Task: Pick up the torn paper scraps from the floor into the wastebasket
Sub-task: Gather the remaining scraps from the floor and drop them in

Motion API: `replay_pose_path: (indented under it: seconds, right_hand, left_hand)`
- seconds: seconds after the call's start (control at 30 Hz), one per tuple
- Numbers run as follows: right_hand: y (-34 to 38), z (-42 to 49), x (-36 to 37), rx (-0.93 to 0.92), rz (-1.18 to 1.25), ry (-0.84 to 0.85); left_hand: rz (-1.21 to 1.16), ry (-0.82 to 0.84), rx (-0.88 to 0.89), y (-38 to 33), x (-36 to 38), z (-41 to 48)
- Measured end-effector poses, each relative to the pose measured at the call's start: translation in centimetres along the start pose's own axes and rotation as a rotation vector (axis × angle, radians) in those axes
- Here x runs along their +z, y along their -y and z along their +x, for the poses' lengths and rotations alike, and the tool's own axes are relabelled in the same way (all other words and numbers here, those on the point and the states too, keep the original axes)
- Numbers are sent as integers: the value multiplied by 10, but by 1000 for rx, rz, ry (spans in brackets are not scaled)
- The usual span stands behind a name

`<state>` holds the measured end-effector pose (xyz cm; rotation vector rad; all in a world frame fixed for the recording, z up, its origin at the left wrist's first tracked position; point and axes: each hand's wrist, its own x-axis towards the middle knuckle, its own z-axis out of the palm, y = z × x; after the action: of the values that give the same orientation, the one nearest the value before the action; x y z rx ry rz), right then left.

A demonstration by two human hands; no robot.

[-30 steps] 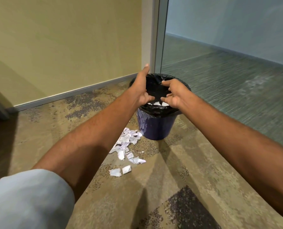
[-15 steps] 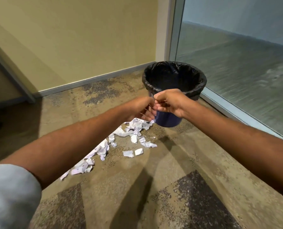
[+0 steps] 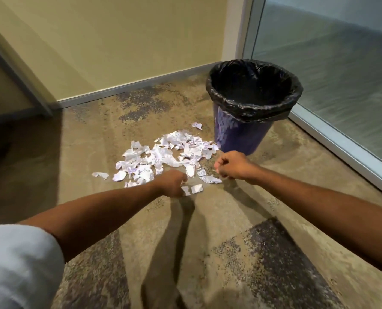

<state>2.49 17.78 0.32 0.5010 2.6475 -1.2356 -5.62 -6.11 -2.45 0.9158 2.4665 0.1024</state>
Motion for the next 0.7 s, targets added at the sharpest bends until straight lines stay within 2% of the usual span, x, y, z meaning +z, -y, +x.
replay_pose_path:
  seconds: [0.17, 0.43, 0.57, 0.7]
  right_hand:
    - [-9, 12, 28, -141, -202, 58]
    - [-14, 19, 91, -241, -403, 155]
    - [-23, 22, 109, -402, -612, 128]
    - [-32, 27, 112, -510, -607, 68]
  left_hand:
    - [-14, -41, -22, 17, 30, 12]
    - [-36, -192, 10, 25, 49, 30]
    - [-100, -196, 14, 29, 47, 34]
    - [-292, -281, -69, 29, 40, 39]
